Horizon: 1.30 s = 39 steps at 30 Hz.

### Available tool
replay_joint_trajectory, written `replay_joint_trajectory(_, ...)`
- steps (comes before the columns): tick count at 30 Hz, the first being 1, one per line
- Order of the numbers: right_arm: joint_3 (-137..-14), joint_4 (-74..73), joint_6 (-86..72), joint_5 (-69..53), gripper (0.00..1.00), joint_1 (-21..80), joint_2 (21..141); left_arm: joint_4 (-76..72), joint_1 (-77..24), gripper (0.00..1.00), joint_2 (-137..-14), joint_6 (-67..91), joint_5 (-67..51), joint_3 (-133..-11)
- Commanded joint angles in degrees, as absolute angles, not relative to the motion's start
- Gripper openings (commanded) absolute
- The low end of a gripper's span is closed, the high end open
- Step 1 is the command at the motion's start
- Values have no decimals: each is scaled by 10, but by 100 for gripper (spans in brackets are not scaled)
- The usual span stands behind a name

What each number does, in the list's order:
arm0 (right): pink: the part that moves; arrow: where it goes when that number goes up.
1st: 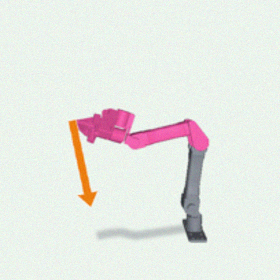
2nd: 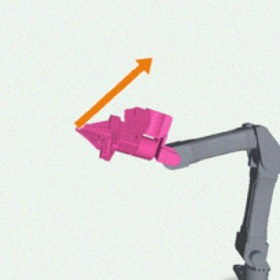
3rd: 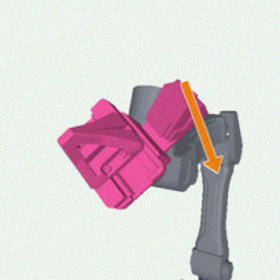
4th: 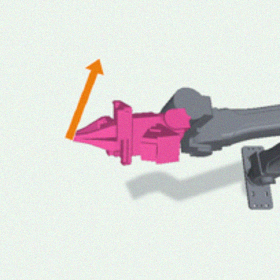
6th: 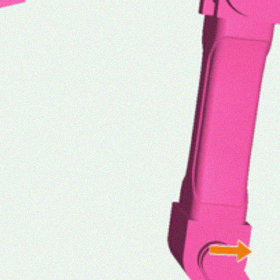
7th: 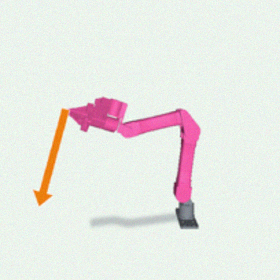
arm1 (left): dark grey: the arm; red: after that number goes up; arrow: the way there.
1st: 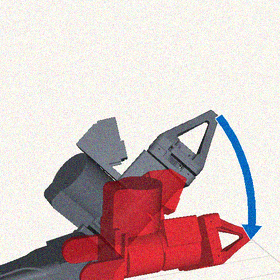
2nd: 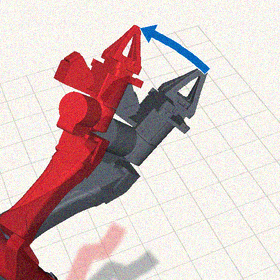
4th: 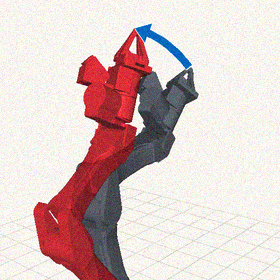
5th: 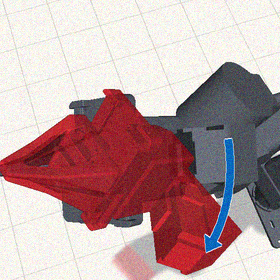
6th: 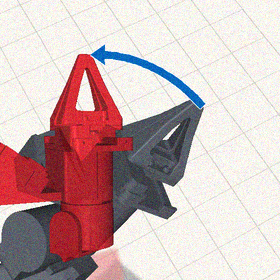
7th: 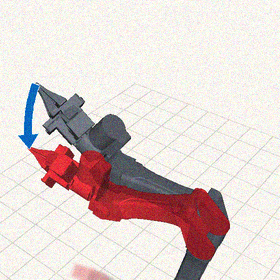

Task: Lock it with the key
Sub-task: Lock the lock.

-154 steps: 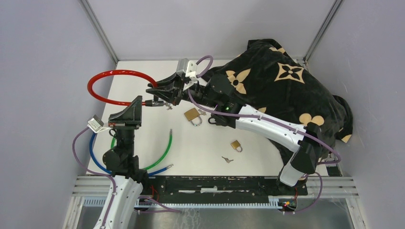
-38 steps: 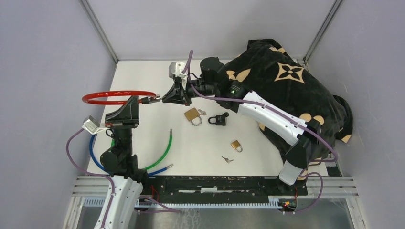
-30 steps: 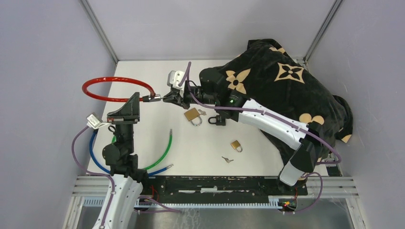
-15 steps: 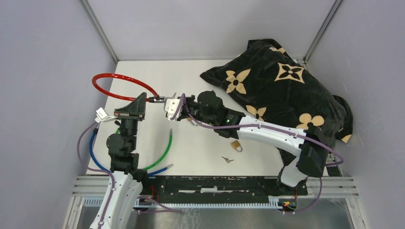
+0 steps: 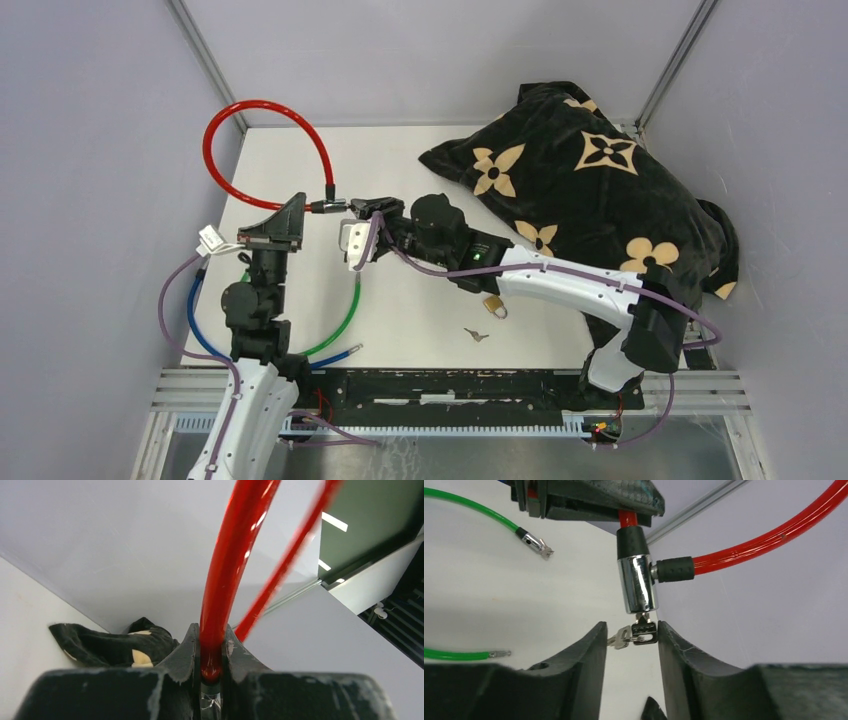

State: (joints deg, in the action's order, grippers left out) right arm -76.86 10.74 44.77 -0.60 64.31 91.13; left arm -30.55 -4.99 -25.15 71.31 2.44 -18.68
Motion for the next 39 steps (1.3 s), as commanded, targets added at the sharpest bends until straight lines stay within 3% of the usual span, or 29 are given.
replay_joint_trajectory(1,-795,74,436,-77,50,621,878,-418,-48,2,-243,655,11,-196)
replay_joint_trajectory(8,-864,-45,371,-221,73,566,876,-473,-48,2,-241,587,-37,-190)
replay_joint_trajectory(13,-955,-154,314,-413,77,504,913,-483,-48,2,-238,517,-81,-187)
replay_joint_trajectory(16,-971,-176,280,-433,77,490,929,-487,-49,2,-237,490,-85,-188)
replay_joint_trajectory(28,-925,-31,161,-435,66,490,959,-492,-49,2,-241,510,-90,-190)
replay_joint_trajectory(32,-950,-34,156,-439,57,490,983,-493,-48,2,-240,512,-89,-189)
replay_joint_trajectory(35,-952,-39,155,-438,45,490,989,-494,-48,2,-239,514,-87,-188)
replay_joint_trajectory(39,-949,-33,153,-440,41,494,989,-494,-48,2,-239,517,-87,-186)
